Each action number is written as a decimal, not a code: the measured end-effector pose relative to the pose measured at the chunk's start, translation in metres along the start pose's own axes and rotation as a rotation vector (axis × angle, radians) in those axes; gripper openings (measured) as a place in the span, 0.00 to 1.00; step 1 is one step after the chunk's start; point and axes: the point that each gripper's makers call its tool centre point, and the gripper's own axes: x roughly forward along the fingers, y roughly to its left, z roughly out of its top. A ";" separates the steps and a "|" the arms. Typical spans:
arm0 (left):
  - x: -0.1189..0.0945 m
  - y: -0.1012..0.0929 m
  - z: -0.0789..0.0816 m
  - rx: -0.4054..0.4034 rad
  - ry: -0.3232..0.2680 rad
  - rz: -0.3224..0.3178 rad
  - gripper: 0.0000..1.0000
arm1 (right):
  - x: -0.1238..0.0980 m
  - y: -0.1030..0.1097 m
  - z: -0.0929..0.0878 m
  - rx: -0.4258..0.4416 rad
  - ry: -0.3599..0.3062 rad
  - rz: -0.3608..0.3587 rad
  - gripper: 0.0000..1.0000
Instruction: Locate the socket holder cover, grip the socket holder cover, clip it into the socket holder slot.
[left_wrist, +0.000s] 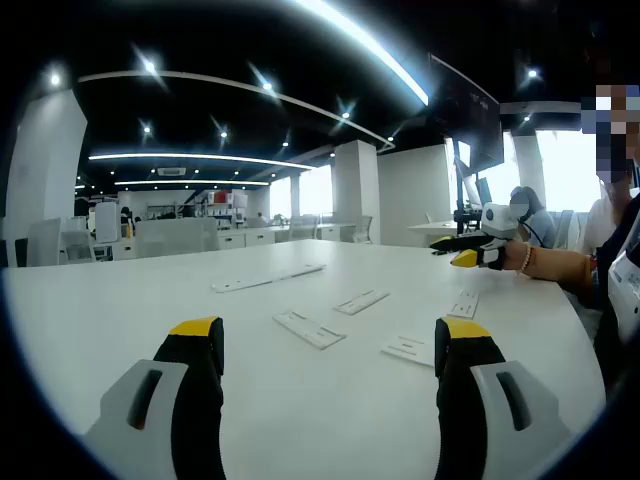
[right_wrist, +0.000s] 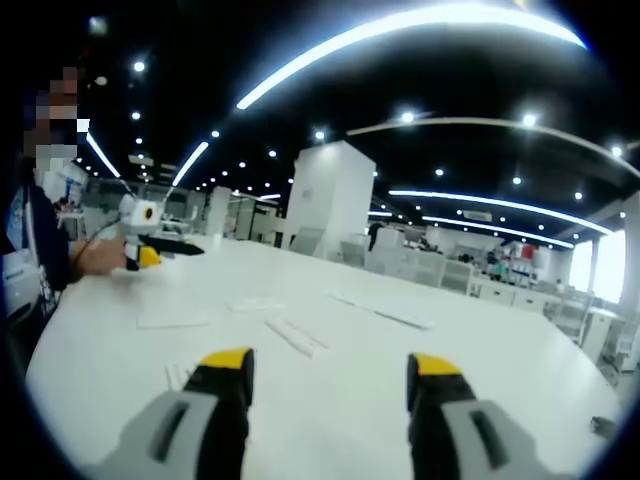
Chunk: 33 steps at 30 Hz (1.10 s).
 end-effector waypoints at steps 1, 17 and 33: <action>0.000 -0.002 0.000 -0.007 0.001 -0.007 0.86 | 0.000 -0.001 -0.001 0.003 0.003 -0.004 0.63; -0.001 -0.010 0.003 -0.035 -0.011 -0.032 0.86 | 0.001 0.004 0.000 -0.013 0.010 0.017 0.63; -0.003 -0.005 0.005 -0.060 -0.009 -0.021 0.86 | 0.002 0.008 0.000 -0.033 0.023 0.034 0.61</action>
